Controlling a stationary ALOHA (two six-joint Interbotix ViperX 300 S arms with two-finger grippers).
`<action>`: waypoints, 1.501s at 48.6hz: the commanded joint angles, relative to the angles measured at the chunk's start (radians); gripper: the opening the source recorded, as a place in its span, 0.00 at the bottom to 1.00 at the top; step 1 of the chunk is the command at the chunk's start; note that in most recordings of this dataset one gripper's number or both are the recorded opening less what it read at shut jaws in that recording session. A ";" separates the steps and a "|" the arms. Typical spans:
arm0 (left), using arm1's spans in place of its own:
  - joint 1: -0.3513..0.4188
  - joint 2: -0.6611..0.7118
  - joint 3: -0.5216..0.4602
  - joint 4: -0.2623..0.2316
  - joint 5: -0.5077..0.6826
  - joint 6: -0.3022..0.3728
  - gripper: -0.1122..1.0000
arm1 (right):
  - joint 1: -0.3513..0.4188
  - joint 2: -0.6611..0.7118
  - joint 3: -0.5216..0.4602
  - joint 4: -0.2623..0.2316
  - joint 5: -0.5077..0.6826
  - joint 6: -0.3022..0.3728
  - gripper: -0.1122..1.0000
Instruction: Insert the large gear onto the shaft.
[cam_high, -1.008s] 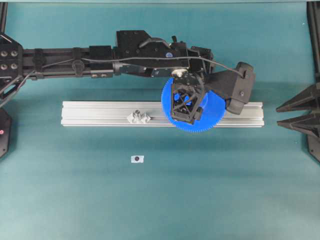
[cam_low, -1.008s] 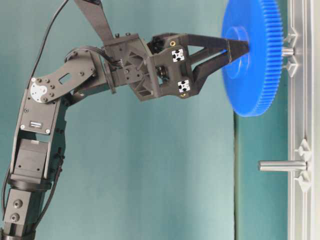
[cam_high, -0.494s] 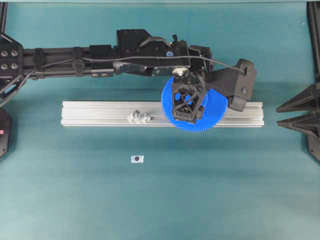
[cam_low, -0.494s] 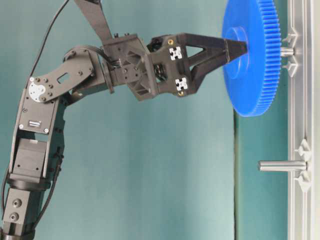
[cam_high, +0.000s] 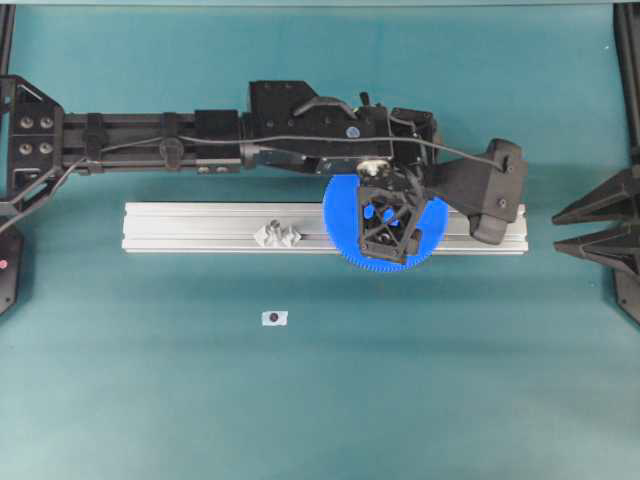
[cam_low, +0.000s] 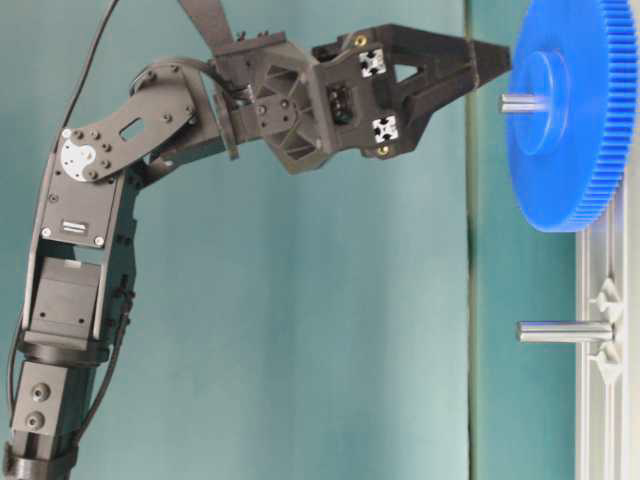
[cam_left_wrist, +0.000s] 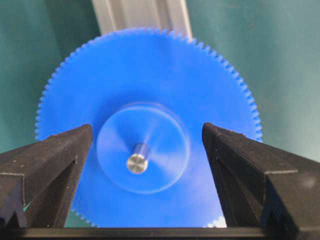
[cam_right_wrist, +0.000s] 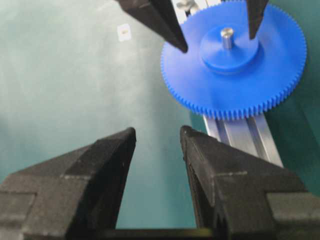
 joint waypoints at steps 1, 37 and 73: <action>0.003 -0.029 -0.037 0.003 -0.006 -0.002 0.92 | -0.002 0.008 -0.012 0.000 -0.011 0.009 0.56; -0.018 -0.307 0.207 0.003 -0.179 -0.095 0.91 | -0.002 -0.034 -0.018 -0.003 0.026 0.008 0.56; -0.110 -0.736 0.801 0.003 -0.491 -0.382 0.89 | -0.002 -0.043 -0.025 -0.038 0.055 0.005 0.56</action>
